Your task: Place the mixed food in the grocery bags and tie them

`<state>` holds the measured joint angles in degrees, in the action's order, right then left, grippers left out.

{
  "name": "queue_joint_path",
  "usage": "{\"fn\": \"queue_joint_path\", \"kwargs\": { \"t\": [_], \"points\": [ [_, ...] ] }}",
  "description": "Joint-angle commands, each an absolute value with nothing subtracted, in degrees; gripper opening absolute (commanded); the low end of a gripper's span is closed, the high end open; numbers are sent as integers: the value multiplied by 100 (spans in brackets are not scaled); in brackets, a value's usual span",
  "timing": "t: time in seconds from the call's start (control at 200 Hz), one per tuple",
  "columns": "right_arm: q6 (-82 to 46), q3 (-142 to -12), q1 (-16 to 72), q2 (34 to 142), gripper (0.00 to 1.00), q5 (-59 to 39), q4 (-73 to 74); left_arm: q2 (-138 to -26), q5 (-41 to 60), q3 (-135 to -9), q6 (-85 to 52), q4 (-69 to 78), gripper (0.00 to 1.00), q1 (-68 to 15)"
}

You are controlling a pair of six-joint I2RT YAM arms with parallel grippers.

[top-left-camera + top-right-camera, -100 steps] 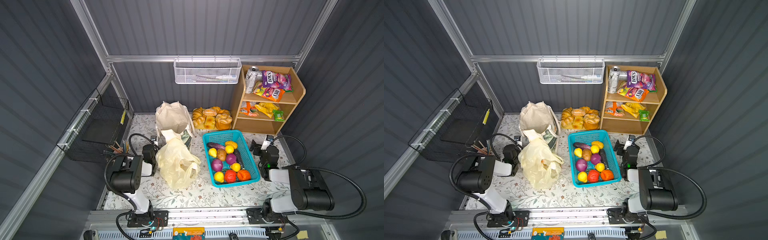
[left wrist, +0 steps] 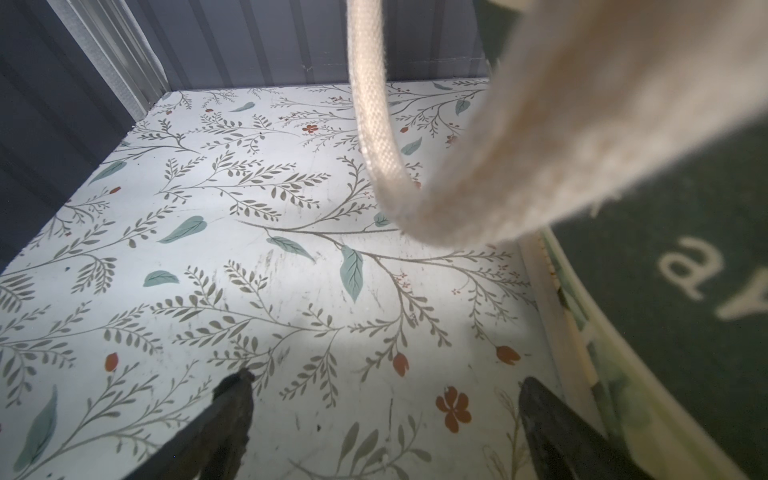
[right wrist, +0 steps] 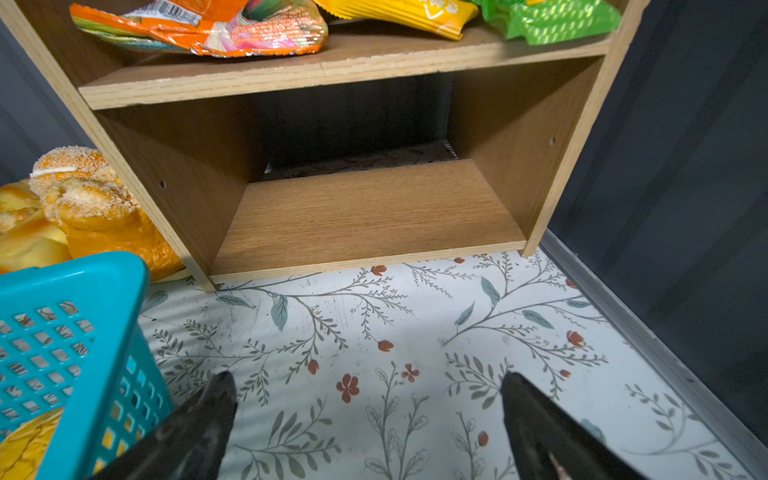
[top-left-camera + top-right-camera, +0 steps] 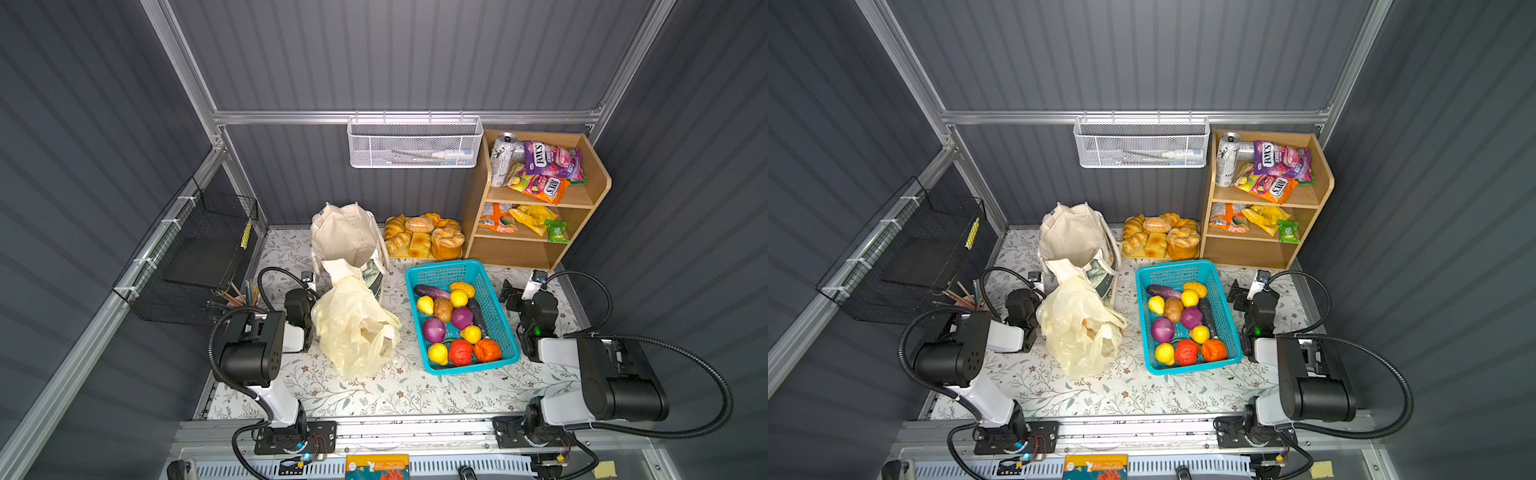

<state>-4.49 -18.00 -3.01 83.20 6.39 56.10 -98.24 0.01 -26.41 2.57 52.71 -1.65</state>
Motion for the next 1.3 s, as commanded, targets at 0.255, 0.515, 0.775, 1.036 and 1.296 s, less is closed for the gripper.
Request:
{"fn": "queue_joint_path", "kwargs": {
  "t": [0.255, 0.515, 0.775, 1.036, 1.296],
  "points": [
    [-439, -1806, -279, 8361, 99, 561, 5700, -9861, -334, -2775, 116, 5175, 100, -158],
    [-454, -1819, -325, 8359, 99, 486, 5661, -9857, -325, -2751, 113, 5199, 100, -159],
    [-540, -1619, -342, 8167, 99, 661, 5898, -9545, -671, -2545, -78, 5339, 100, -150],
    [-830, -1344, -343, 6862, 99, 1484, 5291, -8174, -1769, -3146, -977, 2666, 100, -150],
    [-2797, -1883, -439, 5411, 99, 2184, 3199, -7352, -1756, -4029, -1527, 400, 100, -157]
  ]
}}
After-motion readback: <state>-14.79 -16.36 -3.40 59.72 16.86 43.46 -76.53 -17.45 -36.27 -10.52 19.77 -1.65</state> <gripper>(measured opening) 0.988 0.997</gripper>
